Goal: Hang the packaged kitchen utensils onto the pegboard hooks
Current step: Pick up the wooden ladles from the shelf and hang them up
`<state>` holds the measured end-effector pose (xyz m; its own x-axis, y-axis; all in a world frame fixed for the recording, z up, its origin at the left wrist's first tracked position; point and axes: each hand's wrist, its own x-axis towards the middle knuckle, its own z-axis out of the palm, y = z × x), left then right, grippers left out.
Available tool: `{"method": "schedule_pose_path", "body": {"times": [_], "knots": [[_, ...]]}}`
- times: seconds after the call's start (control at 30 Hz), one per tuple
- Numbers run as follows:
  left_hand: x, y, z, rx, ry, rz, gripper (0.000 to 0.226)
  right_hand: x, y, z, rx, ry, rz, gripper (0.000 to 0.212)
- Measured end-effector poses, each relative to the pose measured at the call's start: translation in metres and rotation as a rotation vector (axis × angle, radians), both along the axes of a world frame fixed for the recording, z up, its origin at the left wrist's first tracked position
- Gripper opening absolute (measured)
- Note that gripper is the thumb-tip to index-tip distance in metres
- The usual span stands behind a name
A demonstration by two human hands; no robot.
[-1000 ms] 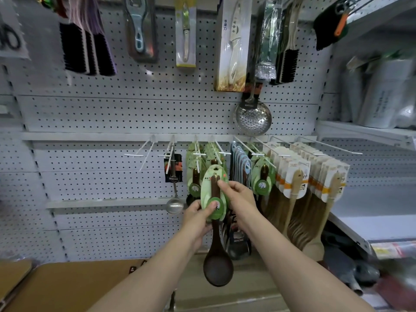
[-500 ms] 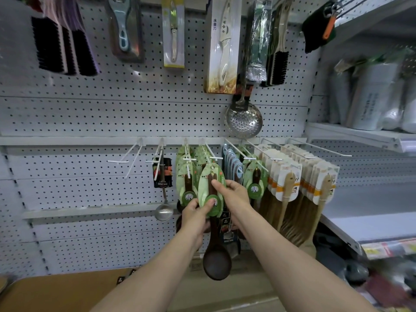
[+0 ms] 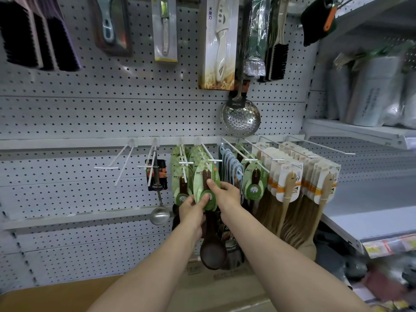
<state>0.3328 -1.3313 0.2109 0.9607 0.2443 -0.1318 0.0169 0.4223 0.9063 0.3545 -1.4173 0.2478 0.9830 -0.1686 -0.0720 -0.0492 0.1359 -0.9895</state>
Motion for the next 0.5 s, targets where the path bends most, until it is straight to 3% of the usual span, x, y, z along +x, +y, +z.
{"method": "schedule_pose_path", "body": {"times": [0.27,0.5], "knots": [[0.005,-0.001,-0.002,-0.009,0.039,0.018,0.036,0.006,0.001,-0.002,-0.071,0.031,-0.022,0.019],[-0.008,-0.006,0.001,0.014,0.069,0.077,0.029,-0.006,-0.006,0.004,-0.099,0.025,0.043,0.021]]}}
